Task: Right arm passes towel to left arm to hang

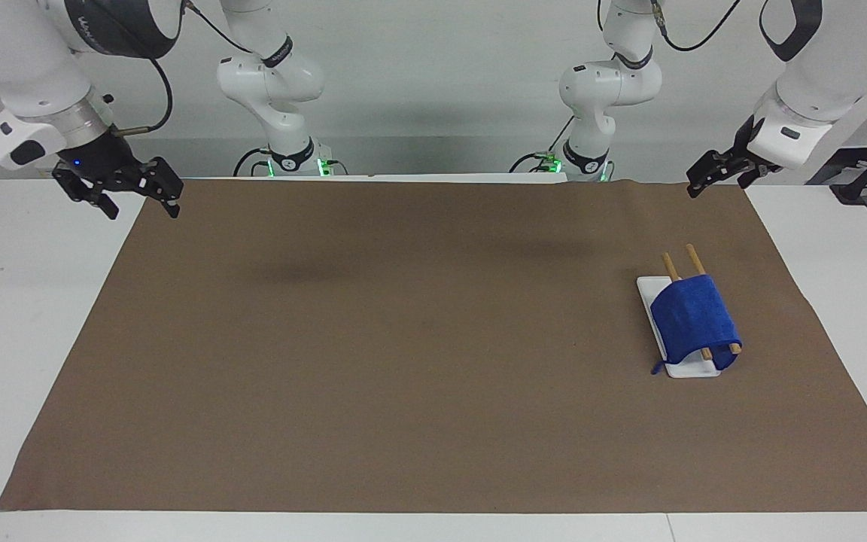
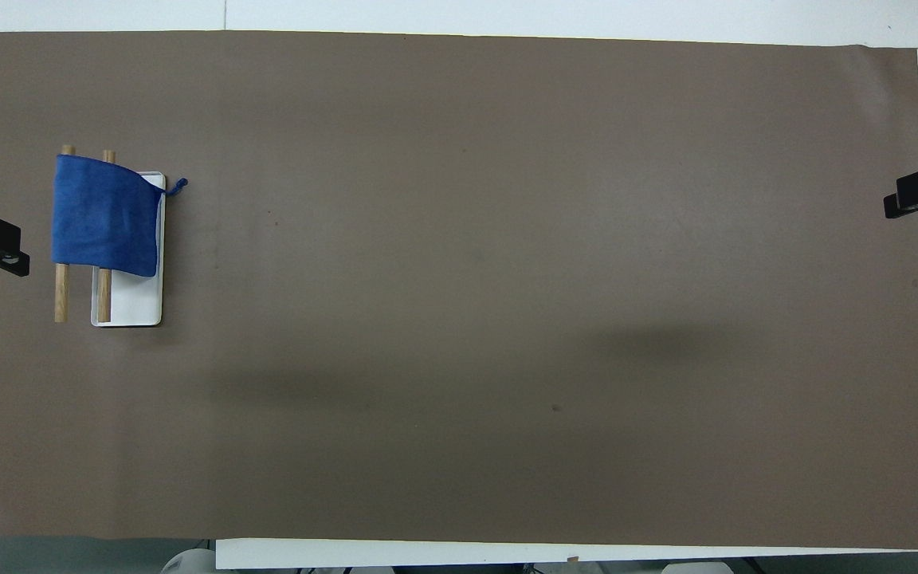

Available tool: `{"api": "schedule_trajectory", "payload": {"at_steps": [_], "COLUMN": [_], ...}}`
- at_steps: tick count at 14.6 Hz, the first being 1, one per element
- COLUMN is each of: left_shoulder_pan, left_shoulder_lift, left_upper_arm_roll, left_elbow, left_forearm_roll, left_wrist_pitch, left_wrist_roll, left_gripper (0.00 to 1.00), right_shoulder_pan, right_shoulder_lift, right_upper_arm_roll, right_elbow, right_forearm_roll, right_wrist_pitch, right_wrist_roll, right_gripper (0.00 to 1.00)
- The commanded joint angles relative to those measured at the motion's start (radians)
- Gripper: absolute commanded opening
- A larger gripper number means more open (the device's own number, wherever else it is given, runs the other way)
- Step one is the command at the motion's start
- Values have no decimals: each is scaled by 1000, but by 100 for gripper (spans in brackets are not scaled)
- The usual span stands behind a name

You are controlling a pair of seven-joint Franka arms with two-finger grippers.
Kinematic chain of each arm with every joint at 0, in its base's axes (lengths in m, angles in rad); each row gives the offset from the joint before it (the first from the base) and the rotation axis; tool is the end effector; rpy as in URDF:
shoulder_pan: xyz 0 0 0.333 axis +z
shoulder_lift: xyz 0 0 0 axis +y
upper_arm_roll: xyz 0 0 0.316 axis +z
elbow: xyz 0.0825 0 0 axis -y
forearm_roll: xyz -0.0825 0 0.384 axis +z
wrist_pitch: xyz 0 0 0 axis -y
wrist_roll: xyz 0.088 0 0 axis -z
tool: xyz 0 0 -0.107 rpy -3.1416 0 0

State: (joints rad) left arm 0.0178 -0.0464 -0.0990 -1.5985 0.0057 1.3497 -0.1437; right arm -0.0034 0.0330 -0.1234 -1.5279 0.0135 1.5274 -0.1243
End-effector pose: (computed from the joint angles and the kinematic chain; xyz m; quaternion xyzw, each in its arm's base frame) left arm 0.5132 -0.0423 0.6195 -0.9944 -0.0317 0.0999 0.0164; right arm 0.5562 -0.0682 0.6227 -0.9999 0.0011 0.0159 0.0068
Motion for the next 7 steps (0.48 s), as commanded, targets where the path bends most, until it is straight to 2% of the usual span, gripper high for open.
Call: {"api": "schedule_trajectory", "payload": {"at_steps": [1,7], "left_shoulder_pan": [-5,-1], "left_shoulder_lift": [10,-4], "left_upper_arm_roll": [5,12], "left_elbow": [32,32], "left_forearm_roll": [-32,-66], "left_wrist_pitch": [-29,-9], "left_wrist_roll": [26,38], "left_gripper": [100,100], "right_shoulder_pan": [-1,-1], "right_shoulder_lift": [-27,-27], "right_upper_arm_roll": [2,2], "right_elbow": [-29,-29], "right_forearm_roll": [11,10], "right_wrist_pitch": [-7,-7], "right_wrist_roll": [11,11], "right_gripper": [100,100]}}
